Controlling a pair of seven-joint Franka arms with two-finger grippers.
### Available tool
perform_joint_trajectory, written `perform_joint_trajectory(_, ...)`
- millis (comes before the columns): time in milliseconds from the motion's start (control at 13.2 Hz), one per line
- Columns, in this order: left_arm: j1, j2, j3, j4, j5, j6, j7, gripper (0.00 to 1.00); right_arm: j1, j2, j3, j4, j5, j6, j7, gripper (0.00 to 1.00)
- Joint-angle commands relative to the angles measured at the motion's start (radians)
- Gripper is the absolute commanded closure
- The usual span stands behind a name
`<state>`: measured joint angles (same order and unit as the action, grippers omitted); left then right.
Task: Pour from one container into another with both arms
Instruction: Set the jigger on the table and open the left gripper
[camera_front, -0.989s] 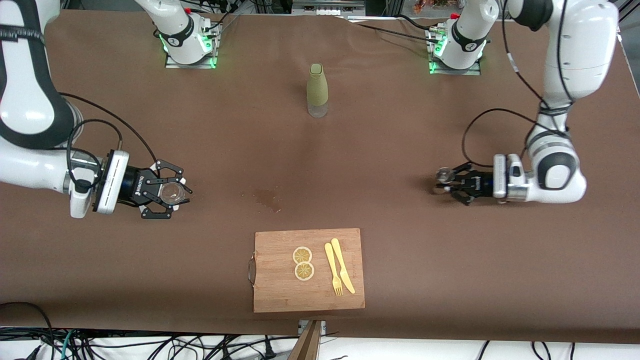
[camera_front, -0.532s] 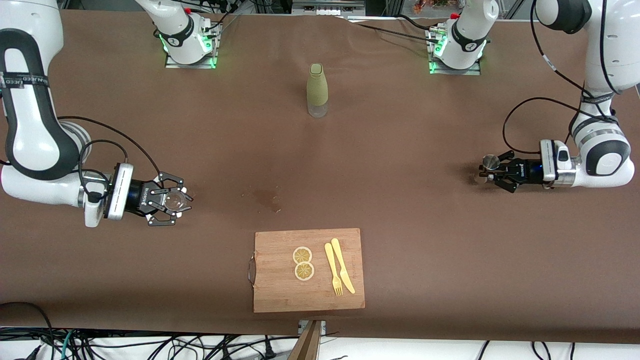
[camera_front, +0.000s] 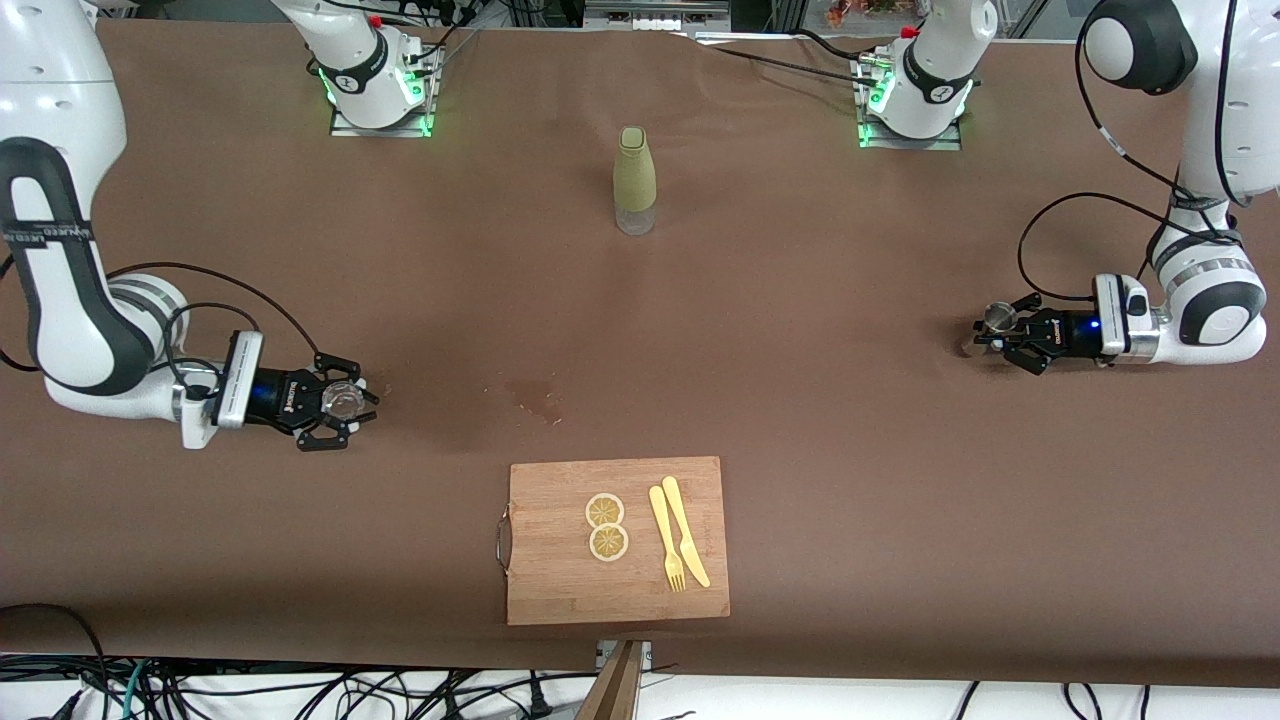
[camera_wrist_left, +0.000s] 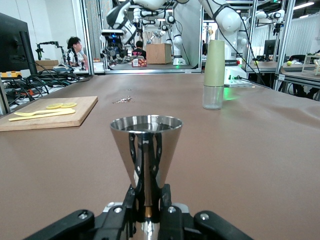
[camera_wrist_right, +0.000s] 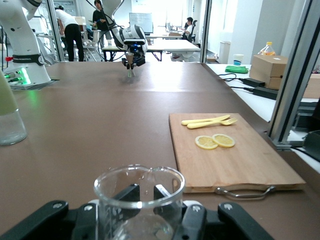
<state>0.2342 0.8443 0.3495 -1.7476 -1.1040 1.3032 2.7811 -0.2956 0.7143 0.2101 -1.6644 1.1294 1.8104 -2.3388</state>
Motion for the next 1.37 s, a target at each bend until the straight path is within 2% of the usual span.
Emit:
perform_joint_trajectory(0, 0.013, 0.099, 0.000, 0.088, 0.026, -0.059, 0.215, 1.00, -0.013, 0.062, -0.007, 0.000, 0.017, -0.049, -0.053, 0.76)
perform_joint_trajectory(380, 0.014, 0.168, 0.000, 0.114, 0.021, -0.059, 0.227, 1.00, -0.010, 0.149, -0.018, 0.008, 0.003, -0.051, -0.123, 0.76)
perform_joint_trajectory(456, 0.014, 0.176, 0.002, 0.117, 0.019, -0.058, 0.225, 0.96, -0.010, 0.152, -0.029, 0.008, -0.011, -0.051, -0.126, 0.76)
perform_joint_trajectory(532, 0.013, 0.177, 0.002, 0.117, 0.027, -0.053, 0.222, 0.26, -0.011, 0.154, -0.038, 0.009, -0.023, -0.051, -0.129, 0.76)
perform_joint_trajectory(608, 0.013, 0.177, 0.002, 0.118, 0.027, -0.048, 0.221, 0.00, -0.016, 0.166, -0.043, 0.014, -0.046, -0.051, -0.129, 0.76)
perform_joint_trajectory(837, 0.013, 0.176, 0.017, 0.204, 0.029, -0.024, 0.135, 0.00, -0.053, 0.229, -0.044, 0.048, -0.115, -0.049, -0.146, 0.76)
perform_joint_trajectory(1065, 0.004, 0.171, 0.066, 0.290, 0.036, 0.011, -0.044, 0.00, -0.066, 0.263, -0.054, 0.054, -0.114, -0.052, -0.188, 0.75)
perform_joint_trajectory(1293, -0.001, 0.162, 0.068, 0.368, 0.162, 0.011, -0.236, 0.00, -0.085, 0.275, -0.055, 0.054, -0.120, -0.068, -0.198, 0.75)
